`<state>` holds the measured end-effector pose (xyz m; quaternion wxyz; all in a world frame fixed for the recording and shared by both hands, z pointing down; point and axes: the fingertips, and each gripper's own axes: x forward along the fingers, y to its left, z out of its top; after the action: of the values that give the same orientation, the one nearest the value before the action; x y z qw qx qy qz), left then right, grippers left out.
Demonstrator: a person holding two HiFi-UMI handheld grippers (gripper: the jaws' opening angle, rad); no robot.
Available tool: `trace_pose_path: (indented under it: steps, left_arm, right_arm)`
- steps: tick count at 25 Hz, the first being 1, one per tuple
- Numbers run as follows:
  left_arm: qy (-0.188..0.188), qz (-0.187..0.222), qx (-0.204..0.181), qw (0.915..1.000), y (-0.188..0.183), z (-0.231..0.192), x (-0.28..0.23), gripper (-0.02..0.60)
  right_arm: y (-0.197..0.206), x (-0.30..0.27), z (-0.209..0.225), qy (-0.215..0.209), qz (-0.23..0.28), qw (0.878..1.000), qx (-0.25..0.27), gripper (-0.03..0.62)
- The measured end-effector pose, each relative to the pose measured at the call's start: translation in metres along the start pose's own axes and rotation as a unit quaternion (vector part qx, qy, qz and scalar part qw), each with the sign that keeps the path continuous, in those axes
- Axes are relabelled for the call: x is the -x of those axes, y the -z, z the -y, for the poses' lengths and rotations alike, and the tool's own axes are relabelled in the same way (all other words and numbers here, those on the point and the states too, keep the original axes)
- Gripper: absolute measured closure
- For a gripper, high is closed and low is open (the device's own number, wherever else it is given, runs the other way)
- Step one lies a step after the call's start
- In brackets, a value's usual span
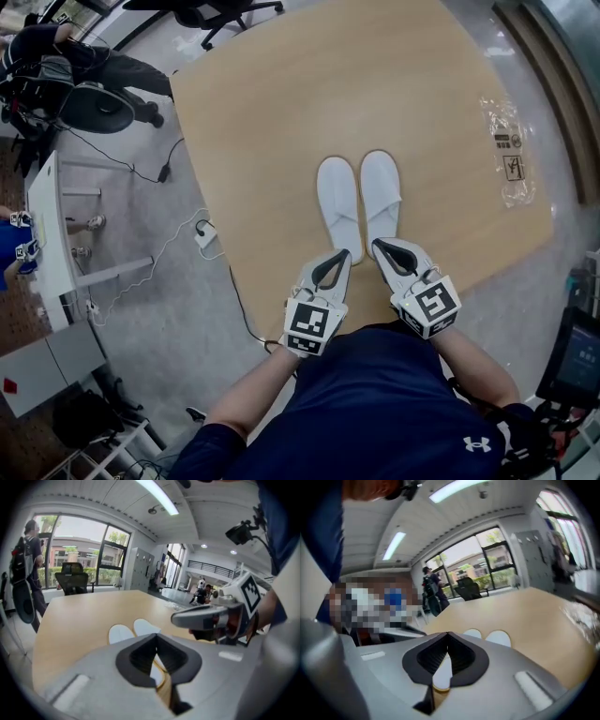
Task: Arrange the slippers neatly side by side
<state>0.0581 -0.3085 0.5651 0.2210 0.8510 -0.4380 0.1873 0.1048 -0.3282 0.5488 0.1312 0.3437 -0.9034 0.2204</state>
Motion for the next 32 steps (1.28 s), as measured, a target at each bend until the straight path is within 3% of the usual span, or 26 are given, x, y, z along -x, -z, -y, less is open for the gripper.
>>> trace_pose_path:
  steps: [2, 6, 8, 11, 13, 16, 18, 22, 27, 32]
  left_arm:
    - [0.013, 0.015, -0.007, 0.9998, -0.015, 0.013, 0.002, 0.578]
    - [0.037, 0.035, 0.002, 0.9987, -0.042, 0.025, 0.0, 0.58]
    - [0.044, 0.047, -0.012, 0.9978, -0.054, 0.024, 0.003, 0.58]
    - [0.027, 0.055, -0.041, 0.9973, -0.067, -0.003, 0.032, 0.58]
    - [0.009, 0.063, -0.034, 0.9974, -0.075, -0.019, 0.051, 0.58]
    - [0.005, 0.043, -0.039, 0.9983, -0.062, -0.001, 0.032, 0.58]
    - [0.021, 0.027, -0.038, 0.9987, -0.049, 0.014, 0.014, 0.58]
    - [0.031, 0.009, -0.027, 0.9991, -0.047, 0.011, 0.007, 0.58]
    - [0.01, 0.023, -0.041, 0.9988, -0.045, 0.005, -0.001, 0.58]
    - [0.013, 0.023, -0.032, 0.9991, -0.041, 0.015, -0.006, 0.58]
  right_arm:
    - [-0.012, -0.004, -0.023, -0.028, 0.007, 0.998, 0.056, 0.583]
    - [-0.037, 0.0, -0.022, -0.026, 0.045, 0.997, 0.049, 0.583]
    - [-0.046, 0.002, -0.019, -0.023, 0.047, 0.997, 0.059, 0.583]
    - [-0.06, -0.014, -0.033, -0.02, 0.03, 0.997, 0.067, 0.583]
    - [-0.07, -0.026, -0.045, -0.019, 0.023, 0.998, 0.057, 0.583]
    - [-0.076, -0.013, -0.022, -0.017, 0.05, 0.996, 0.067, 0.583]
    - [-0.074, 0.001, -0.006, -0.013, 0.072, 0.995, 0.069, 0.583]
    - [-0.071, 0.011, -0.006, -0.01, 0.081, 0.995, 0.056, 0.583]
    - [-0.063, 0.017, -0.003, -0.02, 0.101, 0.993, 0.062, 0.583]
    - [-0.067, 0.027, 0.006, -0.006, 0.115, 0.993, 0.026, 0.583]
